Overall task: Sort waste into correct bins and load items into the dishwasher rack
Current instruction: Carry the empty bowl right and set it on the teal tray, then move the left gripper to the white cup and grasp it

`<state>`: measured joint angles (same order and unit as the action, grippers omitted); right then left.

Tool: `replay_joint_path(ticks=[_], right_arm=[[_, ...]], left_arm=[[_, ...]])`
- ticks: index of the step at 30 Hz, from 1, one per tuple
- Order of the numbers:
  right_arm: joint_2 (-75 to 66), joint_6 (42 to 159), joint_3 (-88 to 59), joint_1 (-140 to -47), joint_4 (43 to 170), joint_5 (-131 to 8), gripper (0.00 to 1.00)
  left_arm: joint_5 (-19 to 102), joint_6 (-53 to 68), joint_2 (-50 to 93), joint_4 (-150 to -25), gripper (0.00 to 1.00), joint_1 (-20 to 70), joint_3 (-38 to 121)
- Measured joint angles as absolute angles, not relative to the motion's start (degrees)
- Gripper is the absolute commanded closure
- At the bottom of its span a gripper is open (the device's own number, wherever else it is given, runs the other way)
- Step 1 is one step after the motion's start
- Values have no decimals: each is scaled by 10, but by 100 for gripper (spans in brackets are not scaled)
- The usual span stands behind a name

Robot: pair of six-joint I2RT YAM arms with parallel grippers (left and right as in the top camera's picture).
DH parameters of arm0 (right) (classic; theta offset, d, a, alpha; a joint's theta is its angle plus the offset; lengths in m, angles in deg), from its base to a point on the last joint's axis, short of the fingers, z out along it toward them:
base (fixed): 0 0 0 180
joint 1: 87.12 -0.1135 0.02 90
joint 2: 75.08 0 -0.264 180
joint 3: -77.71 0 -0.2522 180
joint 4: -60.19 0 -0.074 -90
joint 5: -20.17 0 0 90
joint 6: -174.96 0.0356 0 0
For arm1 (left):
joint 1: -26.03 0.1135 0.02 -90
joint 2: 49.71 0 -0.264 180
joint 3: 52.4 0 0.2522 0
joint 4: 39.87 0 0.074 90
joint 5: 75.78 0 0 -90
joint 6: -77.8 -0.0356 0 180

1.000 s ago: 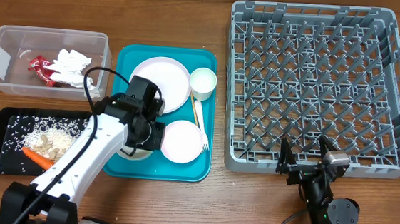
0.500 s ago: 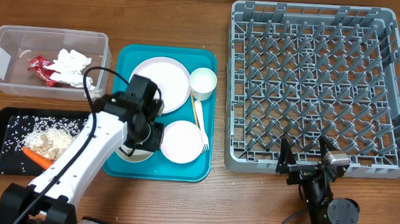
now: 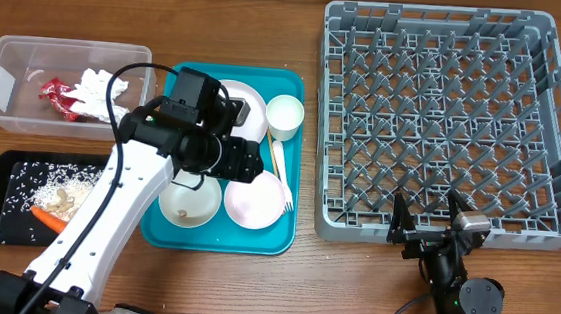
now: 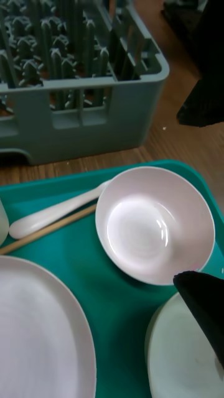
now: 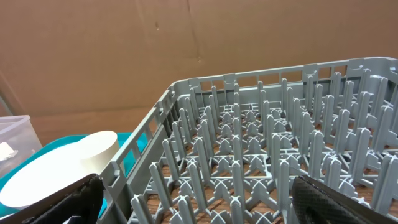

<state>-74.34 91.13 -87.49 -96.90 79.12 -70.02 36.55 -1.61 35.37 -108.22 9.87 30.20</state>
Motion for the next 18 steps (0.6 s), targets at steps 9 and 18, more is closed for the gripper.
replay_joint_path(ticks=[9, 18], right_arm=[[-743, 912, -875, -969, 791, -700, 0], [-743, 911, -875, -969, 791, -700, 0]], left_arm=[[393, 28, 354, -971, 0, 95, 302], [365, 148, 356, -868, 15, 95, 309]])
